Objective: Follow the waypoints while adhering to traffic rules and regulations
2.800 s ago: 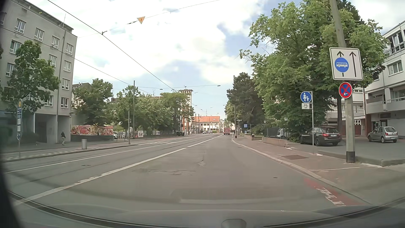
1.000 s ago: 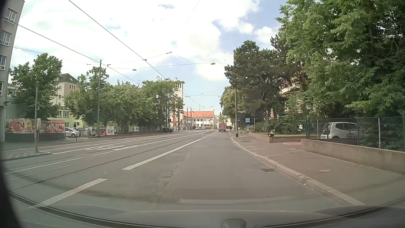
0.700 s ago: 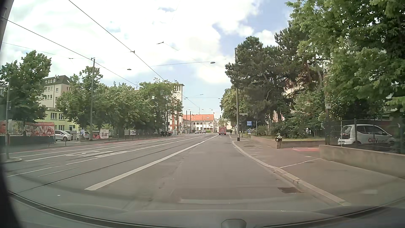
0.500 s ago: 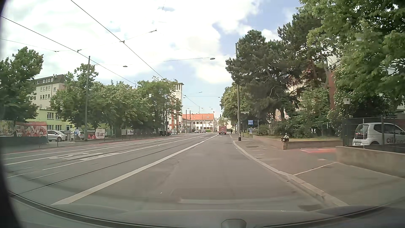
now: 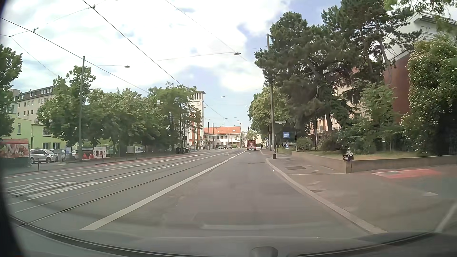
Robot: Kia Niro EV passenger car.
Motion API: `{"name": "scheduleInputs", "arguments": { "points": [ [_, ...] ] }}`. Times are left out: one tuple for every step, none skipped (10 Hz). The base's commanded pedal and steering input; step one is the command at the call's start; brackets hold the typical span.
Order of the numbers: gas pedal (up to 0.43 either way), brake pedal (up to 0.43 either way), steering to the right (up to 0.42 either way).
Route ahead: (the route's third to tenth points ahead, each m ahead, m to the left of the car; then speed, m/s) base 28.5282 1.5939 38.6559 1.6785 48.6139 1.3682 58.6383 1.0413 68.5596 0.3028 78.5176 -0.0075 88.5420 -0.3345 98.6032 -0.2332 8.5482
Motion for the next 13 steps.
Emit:
{"name": "scheduleInputs", "arguments": {
  "points": [
    [0.000, 0.024, 0.002],
    [0.000, 0.024, 0.002],
    [0.000, 0.024, 0.003],
    [0.000, 0.024, 0.003],
    [0.000, 0.024, 0.003],
    [0.000, 0.024, 0.003],
    [0.000, 0.024, 0.003],
    [0.000, 0.024, 0.003],
    [0.000, 0.024, 0.003],
    [0.000, 0.024, 0.004],
    [0.000, 0.024, 0.004],
    [0.000, 0.024, 0.004],
    [0.000, 0.024, 0.005]
  ]
}}
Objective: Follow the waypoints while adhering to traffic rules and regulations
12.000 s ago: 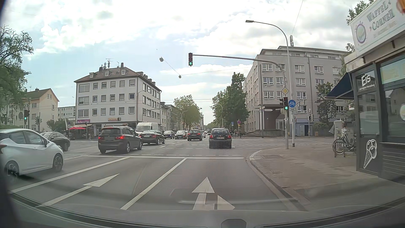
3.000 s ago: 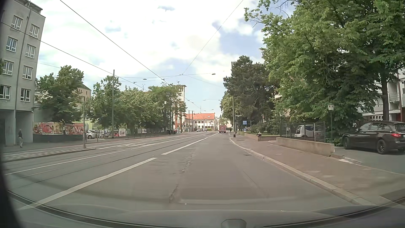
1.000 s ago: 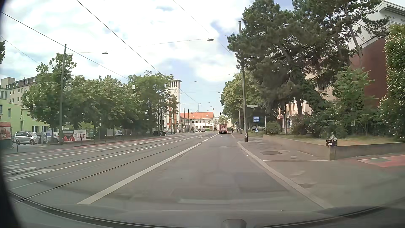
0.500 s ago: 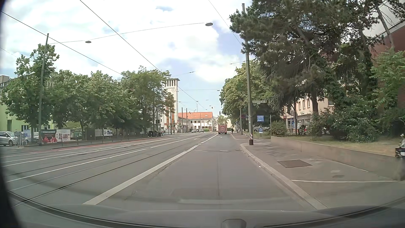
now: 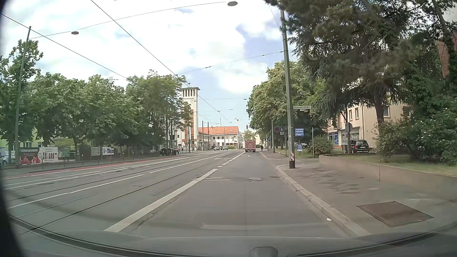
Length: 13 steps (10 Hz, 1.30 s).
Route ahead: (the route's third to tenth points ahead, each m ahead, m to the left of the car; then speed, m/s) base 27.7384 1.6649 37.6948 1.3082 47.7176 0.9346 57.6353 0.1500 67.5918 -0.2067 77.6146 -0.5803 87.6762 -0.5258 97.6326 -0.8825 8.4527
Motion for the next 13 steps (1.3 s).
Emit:
{"name": "scheduleInputs", "arguments": {
  "points": [
    [0.000, 0.024, 0.006],
    [0.000, 0.024, 0.006],
    [0.000, 0.024, 0.007],
    [0.000, 0.024, 0.007],
    [0.000, 0.024, 0.007],
    [0.000, 0.024, 0.007],
    [0.000, 0.024, 0.008],
    [0.000, 0.024, 0.009],
    [0.000, 0.024, 0.010],
    [0.000, 0.024, 0.010],
    [0.000, 0.024, 0.011],
    [0.000, 0.024, 0.011],
    [0.000, 0.024, 0.010]
  ]
}}
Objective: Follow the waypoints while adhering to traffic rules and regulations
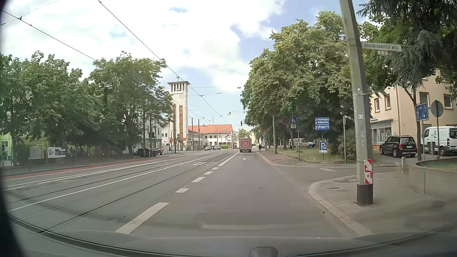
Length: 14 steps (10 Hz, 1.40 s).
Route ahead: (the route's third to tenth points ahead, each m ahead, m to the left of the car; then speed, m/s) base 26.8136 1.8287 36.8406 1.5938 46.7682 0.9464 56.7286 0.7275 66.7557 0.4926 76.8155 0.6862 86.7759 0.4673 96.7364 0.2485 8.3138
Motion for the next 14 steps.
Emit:
{"name": "scheduleInputs", "arguments": {
  "points": [
    [0.000, 0.024, 0.009],
    [0.000, 0.024, 0.009],
    [0.000, 0.024, 0.008],
    [0.000, 0.024, 0.010],
    [0.000, 0.024, 0.009],
    [0.000, 0.024, 0.009],
    [0.000, 0.024, 0.009],
    [0.000, 0.024, 0.009],
    [0.000, 0.024, 0.010],
    [0.000, 0.024, 0.010],
    [0.000, 0.024, 0.009],
    [0.059, 0.024, 0.008],
    [0.098, 0.024, 0.008],
    [0.138, 0.024, 0.008]
  ]
}}
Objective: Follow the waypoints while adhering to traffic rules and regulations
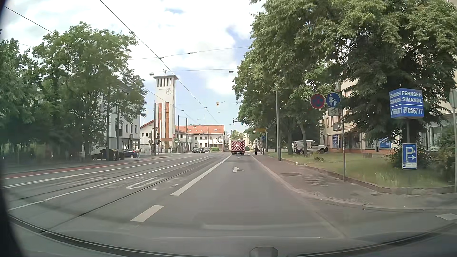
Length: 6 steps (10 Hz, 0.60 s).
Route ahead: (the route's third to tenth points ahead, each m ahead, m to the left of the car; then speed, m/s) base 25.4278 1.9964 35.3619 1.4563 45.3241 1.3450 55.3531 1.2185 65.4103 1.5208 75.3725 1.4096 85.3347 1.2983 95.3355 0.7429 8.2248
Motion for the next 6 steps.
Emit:
{"name": "scheduleInputs", "arguments": {
  "points": [
    [0.150, 0.024, 0.007],
    [0.150, 0.024, 0.006],
    [0.150, 0.024, 0.006],
    [0.138, 0.024, 0.005],
    [0.138, 0.024, 0.001],
    [0.130, 0.024, -0.002]
  ]
}}
